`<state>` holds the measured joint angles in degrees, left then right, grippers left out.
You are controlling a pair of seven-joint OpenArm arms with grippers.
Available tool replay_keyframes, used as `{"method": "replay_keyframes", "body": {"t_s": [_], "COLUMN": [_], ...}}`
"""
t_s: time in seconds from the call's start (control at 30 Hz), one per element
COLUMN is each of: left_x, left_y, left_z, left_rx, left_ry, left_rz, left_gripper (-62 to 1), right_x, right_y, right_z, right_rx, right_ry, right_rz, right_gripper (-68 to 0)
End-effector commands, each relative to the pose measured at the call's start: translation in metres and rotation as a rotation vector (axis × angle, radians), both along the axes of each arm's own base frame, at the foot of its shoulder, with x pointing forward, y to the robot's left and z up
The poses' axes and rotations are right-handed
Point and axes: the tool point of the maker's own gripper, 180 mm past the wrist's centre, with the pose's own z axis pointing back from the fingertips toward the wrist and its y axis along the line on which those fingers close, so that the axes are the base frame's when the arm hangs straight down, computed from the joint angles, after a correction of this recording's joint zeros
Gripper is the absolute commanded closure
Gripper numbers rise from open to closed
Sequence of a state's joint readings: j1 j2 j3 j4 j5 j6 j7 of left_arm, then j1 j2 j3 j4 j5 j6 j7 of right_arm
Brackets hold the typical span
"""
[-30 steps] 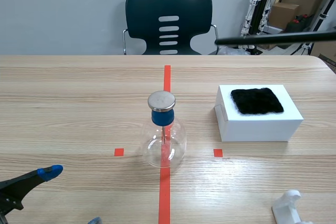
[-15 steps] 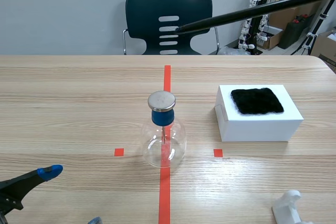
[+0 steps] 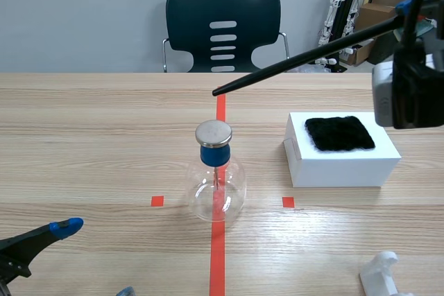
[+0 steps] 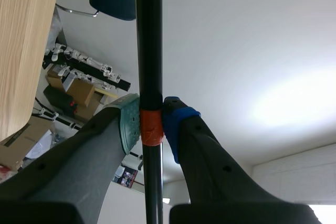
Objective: Do the electroscope experiment. move the rod toward and away from the electroscope
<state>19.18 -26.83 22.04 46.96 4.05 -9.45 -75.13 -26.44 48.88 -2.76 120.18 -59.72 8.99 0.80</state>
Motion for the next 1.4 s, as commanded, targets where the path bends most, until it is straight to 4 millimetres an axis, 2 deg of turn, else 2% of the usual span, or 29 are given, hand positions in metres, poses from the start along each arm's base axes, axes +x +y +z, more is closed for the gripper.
{"method": "replay_keyframes", "body": {"t_s": [0.0,0.17,0.63,1.1,1.37], "left_x": [0.003,0.003,0.003,0.003,0.003], "left_y": [0.000,0.000,0.000,0.000,0.000], "left_z": [0.006,0.006,0.006,0.006,0.006], "left_rx": [-0.021,-0.021,-0.021,-0.021,-0.021], "left_ry": [-0.022,-0.022,-0.022,-0.022,-0.022], "left_rz": [0.006,0.006,0.006,0.006,0.006], "left_gripper": [-62.3,-62.3,-62.3,-62.3,-62.3], "right_x": [0.006,0.011,0.007,0.007,0.009], "right_y": [-0.004,-0.005,0.003,0.004,-0.004], "right_z": [0.007,-0.005,-0.016,-0.016,-0.008], "right_rx": [-0.006,-0.008,-0.017,-0.010,0.086], "right_ry": [-0.035,-0.023,0.009,0.013,0.028], "right_rz": [-0.016,-0.032,-0.005,-0.002,-0.032], "right_gripper": [-1.1,-1.1,-1.1,-1.1,-1.1]}}
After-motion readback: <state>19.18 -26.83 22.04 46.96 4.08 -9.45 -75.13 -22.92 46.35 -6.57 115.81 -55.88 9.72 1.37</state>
